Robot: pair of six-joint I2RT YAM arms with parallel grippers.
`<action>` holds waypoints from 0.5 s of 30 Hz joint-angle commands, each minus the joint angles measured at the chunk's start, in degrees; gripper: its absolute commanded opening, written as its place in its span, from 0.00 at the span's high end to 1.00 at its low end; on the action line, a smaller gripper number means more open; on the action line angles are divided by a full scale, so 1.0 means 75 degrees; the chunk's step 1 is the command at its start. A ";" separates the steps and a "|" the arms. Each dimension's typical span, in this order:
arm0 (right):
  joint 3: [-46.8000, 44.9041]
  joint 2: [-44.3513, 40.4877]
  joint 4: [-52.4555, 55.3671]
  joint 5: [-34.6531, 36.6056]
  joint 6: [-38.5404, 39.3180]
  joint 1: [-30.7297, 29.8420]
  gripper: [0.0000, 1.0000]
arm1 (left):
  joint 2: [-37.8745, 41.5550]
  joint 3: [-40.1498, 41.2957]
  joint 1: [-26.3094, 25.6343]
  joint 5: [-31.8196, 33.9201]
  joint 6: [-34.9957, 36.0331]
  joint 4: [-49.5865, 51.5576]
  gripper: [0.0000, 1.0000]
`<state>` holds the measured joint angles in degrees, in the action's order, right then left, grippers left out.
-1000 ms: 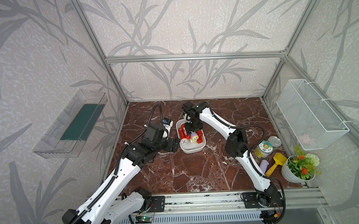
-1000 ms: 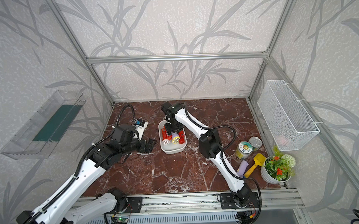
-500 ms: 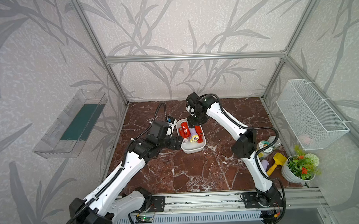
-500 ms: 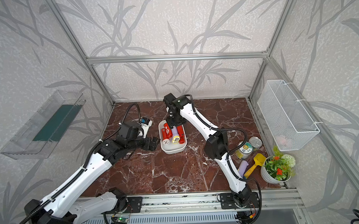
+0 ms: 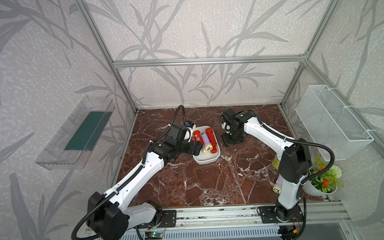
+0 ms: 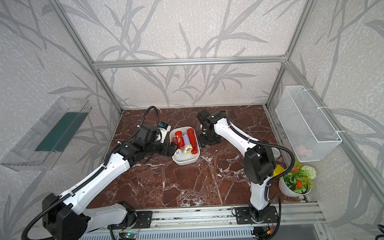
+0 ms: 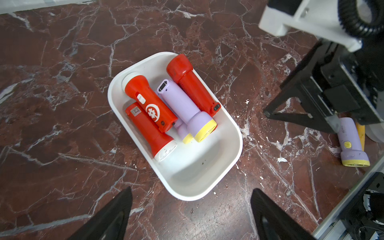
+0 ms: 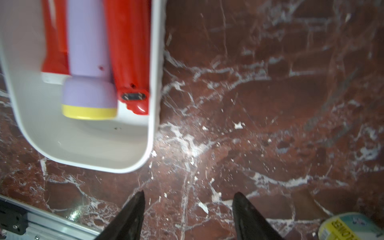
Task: Put the flashlights into the storage boxes
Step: Pick up the flashlight from the center of the board.
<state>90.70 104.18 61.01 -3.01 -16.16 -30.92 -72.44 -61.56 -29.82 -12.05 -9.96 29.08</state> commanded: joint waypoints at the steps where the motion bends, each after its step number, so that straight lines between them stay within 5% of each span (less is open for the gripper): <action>1: -0.0984 -0.0796 -0.0629 0.0173 -0.0261 0.0155 0.32 | -0.0327 -0.0371 0.0023 -0.0572 0.0120 -0.0313 0.08; 15: -0.3595 -0.2782 -0.1149 0.0636 -0.0952 0.0349 0.30 | -0.1588 -0.0991 -0.0021 -0.1000 0.0042 -0.1066 0.08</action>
<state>65.65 85.30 54.06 0.43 -21.23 -28.42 -83.79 -67.35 -29.89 -19.11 -9.93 23.73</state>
